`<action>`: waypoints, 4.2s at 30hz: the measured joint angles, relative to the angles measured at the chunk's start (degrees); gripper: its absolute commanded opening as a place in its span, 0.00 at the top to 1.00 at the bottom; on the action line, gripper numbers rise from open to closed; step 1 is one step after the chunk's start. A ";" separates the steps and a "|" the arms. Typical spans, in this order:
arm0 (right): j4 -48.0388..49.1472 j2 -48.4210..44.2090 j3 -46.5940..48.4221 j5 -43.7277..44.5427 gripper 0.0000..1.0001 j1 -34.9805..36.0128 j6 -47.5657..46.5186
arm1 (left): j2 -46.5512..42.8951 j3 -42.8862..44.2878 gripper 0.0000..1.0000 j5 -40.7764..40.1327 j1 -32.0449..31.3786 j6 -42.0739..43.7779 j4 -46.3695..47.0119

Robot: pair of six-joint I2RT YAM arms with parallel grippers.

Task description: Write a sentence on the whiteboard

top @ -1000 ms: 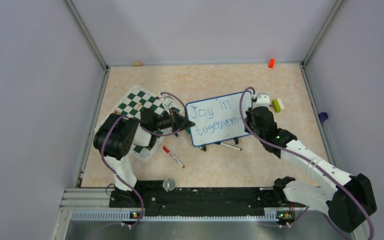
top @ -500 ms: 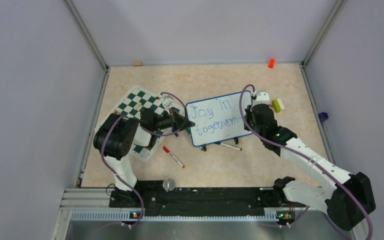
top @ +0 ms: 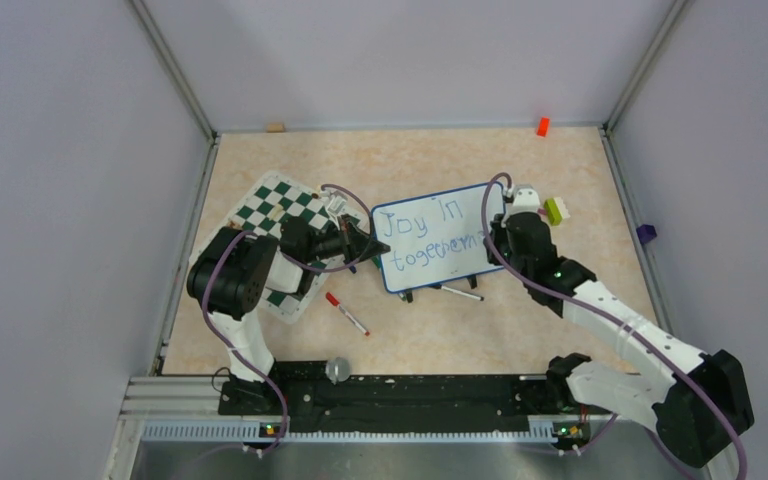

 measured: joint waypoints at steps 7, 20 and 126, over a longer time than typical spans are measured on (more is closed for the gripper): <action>0.00 -1.53 -2.25 -0.22 1.00 0.00 0.98 | 0.00 0.02 1.00 -0.02 0.00 0.02 -0.04; -1.92 -2.21 -2.60 1.81 1.00 0.00 1.25 | 0.00 0.02 1.00 -0.02 0.00 0.02 -0.09; -4.31 -6.34 -2.12 -0.74 1.00 -3.21 2.25 | -0.02 0.15 1.00 -0.17 0.00 0.04 -0.63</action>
